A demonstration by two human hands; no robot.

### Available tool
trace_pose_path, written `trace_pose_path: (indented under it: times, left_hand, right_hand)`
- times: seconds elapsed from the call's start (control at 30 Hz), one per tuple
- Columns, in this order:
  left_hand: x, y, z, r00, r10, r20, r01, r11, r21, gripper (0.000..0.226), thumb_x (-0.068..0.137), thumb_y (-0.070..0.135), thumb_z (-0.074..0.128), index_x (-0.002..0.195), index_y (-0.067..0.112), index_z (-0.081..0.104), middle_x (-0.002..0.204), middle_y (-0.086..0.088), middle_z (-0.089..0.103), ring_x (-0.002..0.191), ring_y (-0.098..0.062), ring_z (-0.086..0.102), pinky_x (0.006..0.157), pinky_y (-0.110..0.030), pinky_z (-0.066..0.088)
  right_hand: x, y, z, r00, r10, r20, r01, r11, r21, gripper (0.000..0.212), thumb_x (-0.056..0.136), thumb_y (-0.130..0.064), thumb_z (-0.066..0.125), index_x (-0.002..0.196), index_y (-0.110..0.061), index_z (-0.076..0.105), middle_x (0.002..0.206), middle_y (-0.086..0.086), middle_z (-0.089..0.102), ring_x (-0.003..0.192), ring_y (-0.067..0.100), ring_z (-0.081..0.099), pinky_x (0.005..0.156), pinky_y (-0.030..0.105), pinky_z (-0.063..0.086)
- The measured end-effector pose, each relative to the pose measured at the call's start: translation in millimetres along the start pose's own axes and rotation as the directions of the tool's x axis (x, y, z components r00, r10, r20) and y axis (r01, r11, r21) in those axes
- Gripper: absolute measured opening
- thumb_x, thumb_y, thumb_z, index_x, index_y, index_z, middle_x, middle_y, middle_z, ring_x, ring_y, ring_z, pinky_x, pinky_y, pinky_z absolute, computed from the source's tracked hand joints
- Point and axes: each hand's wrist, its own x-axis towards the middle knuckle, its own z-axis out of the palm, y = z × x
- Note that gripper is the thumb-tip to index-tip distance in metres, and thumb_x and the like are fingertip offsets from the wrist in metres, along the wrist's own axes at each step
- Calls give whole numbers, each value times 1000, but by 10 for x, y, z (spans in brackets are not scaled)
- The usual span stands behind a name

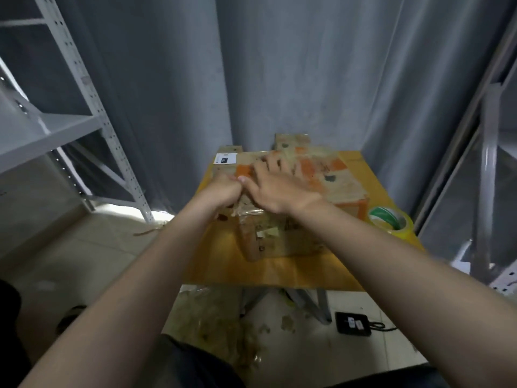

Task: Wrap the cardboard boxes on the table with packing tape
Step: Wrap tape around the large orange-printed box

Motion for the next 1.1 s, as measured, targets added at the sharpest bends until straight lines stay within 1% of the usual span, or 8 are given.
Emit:
trace_pose_path:
  times: [0.07,0.13,0.2,0.33,0.47,0.6,0.73,1.1]
  left_hand:
    - [189,-21,-6,990,61,-125,-65,997,-30,14,99,12,53,96,14,67,97,-6,68,90,-24,64,76,-34,55]
    - [416,-23,0,982,52,-181,-67,995,-77,23,96,12,54,118,15,60,116,-7,65,108,-26,63,93,-38,55]
    - [647,26,4,978,74,-193,-95,990,-101,34,98,14,53,131,17,53,131,-8,61,124,-28,60,107,-42,50]
    - [1035,212,97,982,163,-94,-163,987,10,41,106,22,47,146,12,52,147,-12,57,136,-31,53,113,-34,41]
    - [1246,201,205,963,249,-106,-225,954,198,43,111,19,31,113,0,69,130,-23,67,124,-40,58,104,-42,46]
    - [1362,130,197,947,269,-175,-220,941,257,53,114,30,26,113,2,71,127,-21,68,121,-41,60,101,-43,48]
    - [1448,118,209,936,293,-197,-227,927,298,51,114,32,25,97,8,67,116,-21,69,111,-40,62,82,-37,39]
    - [1667,116,229,918,268,-293,-146,914,378,49,112,41,31,109,5,64,117,-19,68,109,-42,62,83,-42,44]
  right_hand:
    - [20,11,67,999,24,42,-25,1000,11,69,103,-67,16,157,-25,27,172,8,8,158,35,2,123,65,3]
    - [38,36,96,998,28,55,-29,1000,7,72,102,-69,17,160,-26,21,173,9,1,158,36,0,124,64,2]
    - [54,31,109,998,25,64,-24,1000,-19,75,101,-70,16,162,-26,15,173,10,-3,158,37,-2,125,63,1]
    - [110,12,121,993,52,106,-47,998,-48,73,103,-67,19,163,-27,9,173,11,-5,158,38,-3,125,62,-1]
    - [165,51,114,993,54,106,-45,995,-88,72,103,-65,18,164,-28,5,173,10,-4,159,36,-5,124,65,-6]
    - [352,98,139,997,45,68,-34,988,-152,73,104,-64,15,165,-26,2,174,11,-3,159,35,-7,123,67,-8]
    - [637,168,157,998,-33,-52,26,990,-136,67,105,-57,23,163,-27,10,172,10,10,157,36,13,123,65,11]
    - [1417,394,183,983,35,-181,-85,956,-280,65,107,-52,21,126,-10,67,138,19,60,131,37,52,104,51,39]
